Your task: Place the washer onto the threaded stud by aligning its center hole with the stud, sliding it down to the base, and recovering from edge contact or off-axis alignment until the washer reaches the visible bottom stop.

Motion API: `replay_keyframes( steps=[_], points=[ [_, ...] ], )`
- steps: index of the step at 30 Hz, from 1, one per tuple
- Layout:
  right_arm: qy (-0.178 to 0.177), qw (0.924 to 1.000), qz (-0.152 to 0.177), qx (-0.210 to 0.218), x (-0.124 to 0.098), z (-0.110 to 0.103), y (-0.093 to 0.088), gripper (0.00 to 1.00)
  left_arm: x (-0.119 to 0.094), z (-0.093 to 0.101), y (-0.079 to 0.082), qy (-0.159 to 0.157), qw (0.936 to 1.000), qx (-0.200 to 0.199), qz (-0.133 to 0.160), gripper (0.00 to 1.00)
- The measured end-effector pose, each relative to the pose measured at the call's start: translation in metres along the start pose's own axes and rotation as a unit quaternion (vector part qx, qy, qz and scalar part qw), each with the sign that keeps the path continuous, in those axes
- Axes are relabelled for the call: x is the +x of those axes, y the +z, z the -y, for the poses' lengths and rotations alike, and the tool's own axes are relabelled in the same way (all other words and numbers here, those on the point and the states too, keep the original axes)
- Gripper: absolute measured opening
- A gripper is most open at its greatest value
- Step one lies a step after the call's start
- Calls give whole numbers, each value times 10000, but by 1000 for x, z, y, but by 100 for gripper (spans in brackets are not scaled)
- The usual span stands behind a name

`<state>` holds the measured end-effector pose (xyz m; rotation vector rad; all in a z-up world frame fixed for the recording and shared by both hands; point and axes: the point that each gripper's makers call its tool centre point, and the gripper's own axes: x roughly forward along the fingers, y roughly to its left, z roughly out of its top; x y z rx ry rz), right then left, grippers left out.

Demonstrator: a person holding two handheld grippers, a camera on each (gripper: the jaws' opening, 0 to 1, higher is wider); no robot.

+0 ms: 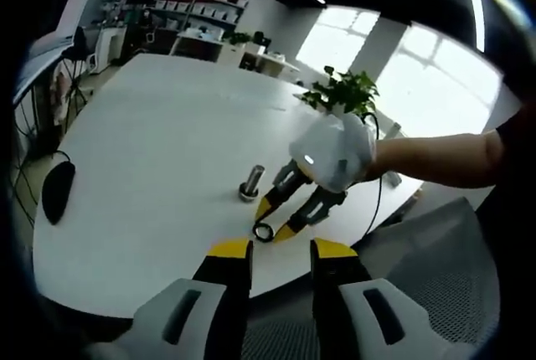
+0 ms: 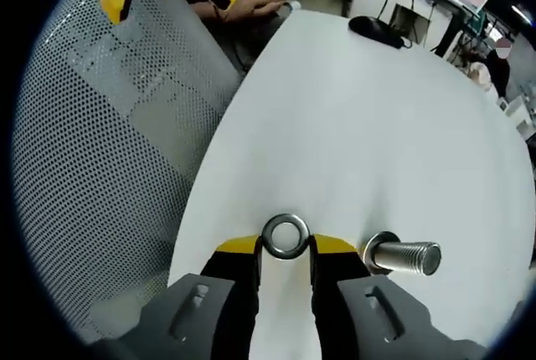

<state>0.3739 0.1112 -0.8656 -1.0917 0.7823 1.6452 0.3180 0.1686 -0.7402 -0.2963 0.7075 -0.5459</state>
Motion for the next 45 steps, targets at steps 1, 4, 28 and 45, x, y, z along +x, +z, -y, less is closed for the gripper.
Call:
replay_keyframes(
  steps=[1, 4, 28, 45],
  points=[
    [-11, 10000, -36, -33, -1, 1, -2, 23, 0, 0, 0, -4, 10000, 6, -1, 26],
    [28, 10000, 7, 9, -8, -1, -1, 23, 0, 0, 0, -13, 10000, 19, -8, 25],
    [-248, 9994, 140, -183, -86, 26, 8, 23, 2, 3, -4, -67, 9999, 94, -127, 27],
    [-452, 9987, 13, -249, -87, 53, 10, 23, 2, 2, -5, -73, 9998, 64, -166, 27]
  ],
)
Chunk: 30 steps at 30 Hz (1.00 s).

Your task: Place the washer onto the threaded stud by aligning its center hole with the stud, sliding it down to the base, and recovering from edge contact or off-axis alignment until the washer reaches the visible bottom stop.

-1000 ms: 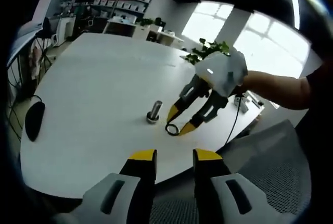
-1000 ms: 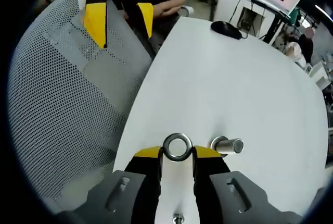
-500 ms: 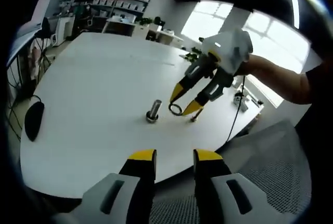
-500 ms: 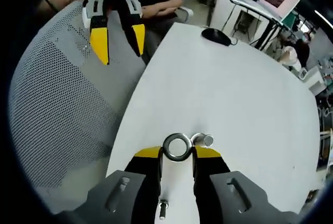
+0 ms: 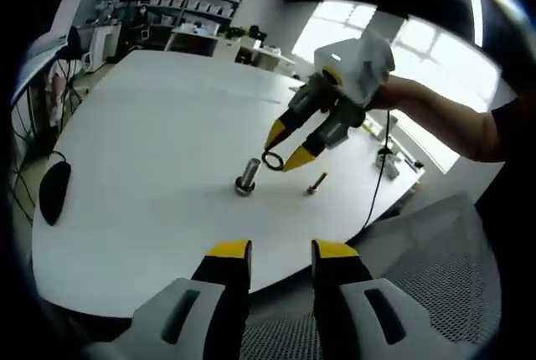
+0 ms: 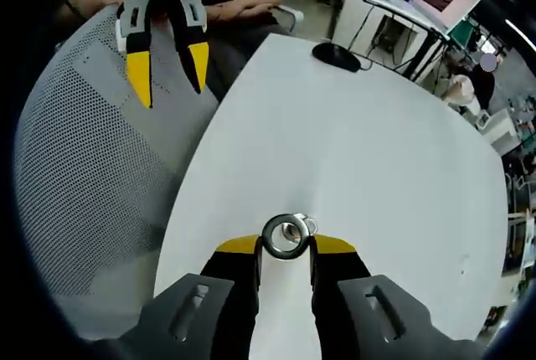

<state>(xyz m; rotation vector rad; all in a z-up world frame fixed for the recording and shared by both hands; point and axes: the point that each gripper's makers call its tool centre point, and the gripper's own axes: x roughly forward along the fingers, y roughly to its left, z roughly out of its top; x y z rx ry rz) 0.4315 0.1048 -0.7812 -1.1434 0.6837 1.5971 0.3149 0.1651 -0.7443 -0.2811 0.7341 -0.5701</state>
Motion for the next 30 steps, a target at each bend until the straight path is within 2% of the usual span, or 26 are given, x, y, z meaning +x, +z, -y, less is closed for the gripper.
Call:
replay_keyframes(
  steps=[17, 30],
  points=[
    [-22, 9999, -165, 12, 15, 17, 1, 23, 0, 0, 0, -1, 10000, -35, 4, 28],
    [126, 9994, -308, 87, 28, 17, -5, 23, 0, 1, 0, -18, 10000, -60, 5, 28]
  ],
)
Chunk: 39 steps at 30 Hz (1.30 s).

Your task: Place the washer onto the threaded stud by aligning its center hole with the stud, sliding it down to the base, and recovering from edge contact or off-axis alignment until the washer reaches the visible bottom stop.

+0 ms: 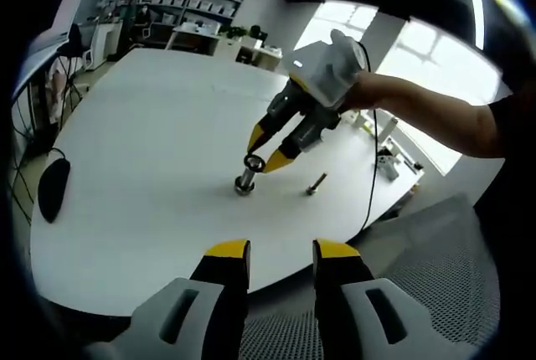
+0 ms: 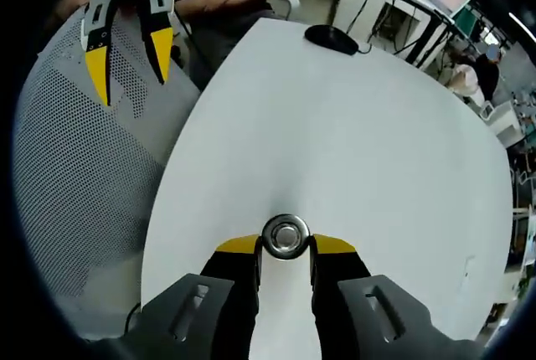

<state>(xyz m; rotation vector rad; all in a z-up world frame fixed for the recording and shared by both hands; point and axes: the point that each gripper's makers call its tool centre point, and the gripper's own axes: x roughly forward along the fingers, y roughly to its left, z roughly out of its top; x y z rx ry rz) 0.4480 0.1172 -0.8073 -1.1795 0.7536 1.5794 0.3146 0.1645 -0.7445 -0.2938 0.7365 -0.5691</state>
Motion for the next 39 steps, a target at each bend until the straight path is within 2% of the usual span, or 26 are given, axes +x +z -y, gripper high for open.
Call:
replay_keyframes(
  steps=[19, 29, 33, 36, 39],
  points=[
    [209, 9995, -191, 148, 33, -2, -14, 23, 0, -1, -1, 8, 10000, -54, -11, 28],
    [218, 9993, -211, 213, 39, -2, -16, 24, 1, -1, -1, 14, 10000, -72, -26, 29],
    [270, 9993, -96, 233, 38, -4, -16, 26, 1, -2, -1, 23, 10000, -81, -31, 29],
    [107, 9990, 98, 435, 28, -1, -13, 31, 1, -1, -1, 13, 10000, -76, -32, 29],
    [-53, 9967, 453, 675, 11, -2, -9, 32, 1, -1, -1, 1, 10000, -70, -30, 29]
  ],
)
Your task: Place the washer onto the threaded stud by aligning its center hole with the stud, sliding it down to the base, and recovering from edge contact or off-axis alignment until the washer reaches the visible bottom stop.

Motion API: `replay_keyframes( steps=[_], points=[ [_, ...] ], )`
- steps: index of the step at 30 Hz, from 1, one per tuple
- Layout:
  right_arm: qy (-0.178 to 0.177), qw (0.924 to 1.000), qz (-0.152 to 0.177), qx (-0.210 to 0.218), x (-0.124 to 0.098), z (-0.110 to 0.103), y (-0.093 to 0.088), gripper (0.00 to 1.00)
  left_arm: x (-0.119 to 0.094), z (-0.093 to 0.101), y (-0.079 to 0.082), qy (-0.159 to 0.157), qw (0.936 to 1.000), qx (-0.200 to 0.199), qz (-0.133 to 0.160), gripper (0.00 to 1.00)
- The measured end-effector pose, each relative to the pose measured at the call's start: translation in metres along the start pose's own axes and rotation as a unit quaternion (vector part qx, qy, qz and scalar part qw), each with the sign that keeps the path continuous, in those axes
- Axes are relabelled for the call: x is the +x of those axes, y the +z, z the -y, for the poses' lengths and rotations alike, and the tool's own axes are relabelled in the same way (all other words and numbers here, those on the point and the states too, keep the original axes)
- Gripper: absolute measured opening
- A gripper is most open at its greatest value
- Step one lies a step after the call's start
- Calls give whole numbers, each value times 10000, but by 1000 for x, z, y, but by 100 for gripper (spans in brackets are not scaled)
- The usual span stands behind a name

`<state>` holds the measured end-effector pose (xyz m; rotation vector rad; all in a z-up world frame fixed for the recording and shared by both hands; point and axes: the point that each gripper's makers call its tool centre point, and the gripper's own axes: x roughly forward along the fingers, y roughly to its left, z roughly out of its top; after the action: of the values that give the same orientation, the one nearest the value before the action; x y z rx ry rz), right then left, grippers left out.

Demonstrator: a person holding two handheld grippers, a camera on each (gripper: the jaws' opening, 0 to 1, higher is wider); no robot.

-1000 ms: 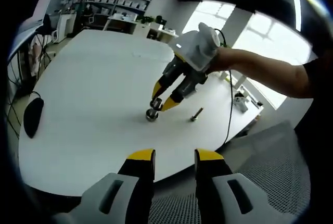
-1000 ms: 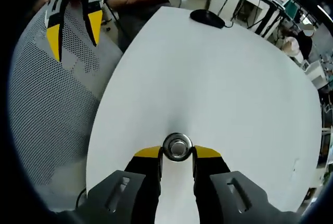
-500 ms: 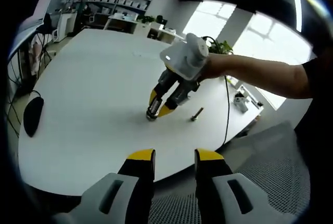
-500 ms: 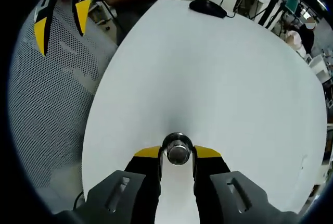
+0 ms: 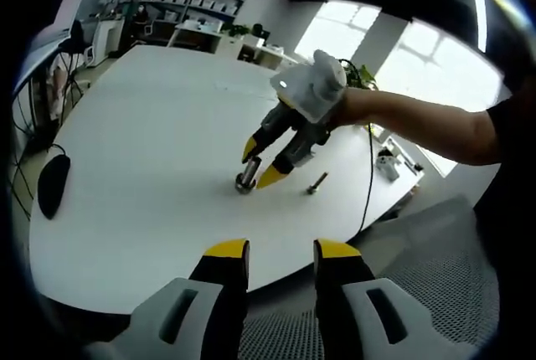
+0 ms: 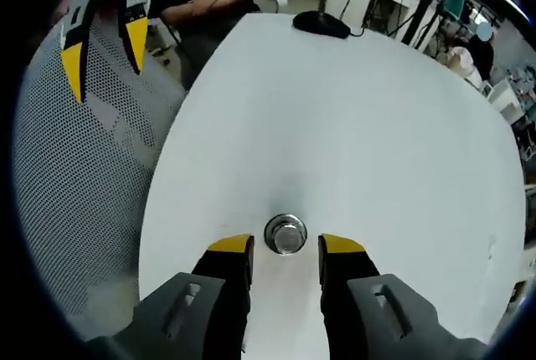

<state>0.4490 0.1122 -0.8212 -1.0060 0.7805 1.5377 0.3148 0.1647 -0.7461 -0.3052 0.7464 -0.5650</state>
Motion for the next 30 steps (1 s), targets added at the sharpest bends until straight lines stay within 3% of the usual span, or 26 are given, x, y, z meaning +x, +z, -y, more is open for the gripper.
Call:
replay_keyframes(
  steps=[5, 11, 17, 20, 21, 23, 29, 30],
  points=[
    [-408, 9965, 629, 359, -38, -2, 2, 32, 0, 1, 0, -26, 10000, 19, -8, 29],
    [-852, 9814, 1283, 1147, -90, -9, -15, 32, 0, 2, 0, -34, 10000, 25, -2, 29],
    [-1303, 9527, 1970, 1912, -135, -20, -33, 33, -1, 2, 1, -35, 10000, 12, 29, 29],
    [-1330, 9445, 2098, 2150, -149, -35, -48, 35, -1, 1, 2, -17, 10000, 26, 67, 29],
    [-1481, 9333, 2237, 2388, -154, -37, -53, 35, -2, 1, 5, -6, 9999, 47, 131, 29],
    [-1482, 9240, 2466, 2520, -159, -47, -57, 35, -2, 1, 5, -14, 9999, 26, 148, 29],
    [-1611, 9092, 2631, 2797, -160, -77, -73, 37, -2, 1, 5, 17, 9999, -4, 151, 30],
    [-1703, 8975, 2736, 3011, -161, -79, -77, 38, -3, 0, 5, 29, 9999, 19, 165, 30]
  ],
)
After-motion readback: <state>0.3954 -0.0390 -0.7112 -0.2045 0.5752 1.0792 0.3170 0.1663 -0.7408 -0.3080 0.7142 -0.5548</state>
